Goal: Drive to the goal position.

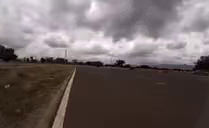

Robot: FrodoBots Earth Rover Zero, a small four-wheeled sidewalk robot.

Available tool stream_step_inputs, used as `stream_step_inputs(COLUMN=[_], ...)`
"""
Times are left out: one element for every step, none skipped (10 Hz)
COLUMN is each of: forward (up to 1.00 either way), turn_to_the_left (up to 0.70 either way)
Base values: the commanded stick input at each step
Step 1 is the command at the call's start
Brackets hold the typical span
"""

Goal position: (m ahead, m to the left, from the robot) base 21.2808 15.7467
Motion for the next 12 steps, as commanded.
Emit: stream_step_inputs(forward=[0.50,0.50,0.50,0.50,0.50,0.50,0.50,0.50,0.50,0.50,0.50,0.50], turn_to_the_left=[0.00,0.00,0.00,0.00,0.00,0.00,0.00,0.04,0.29,0.50,0.50,0.00])
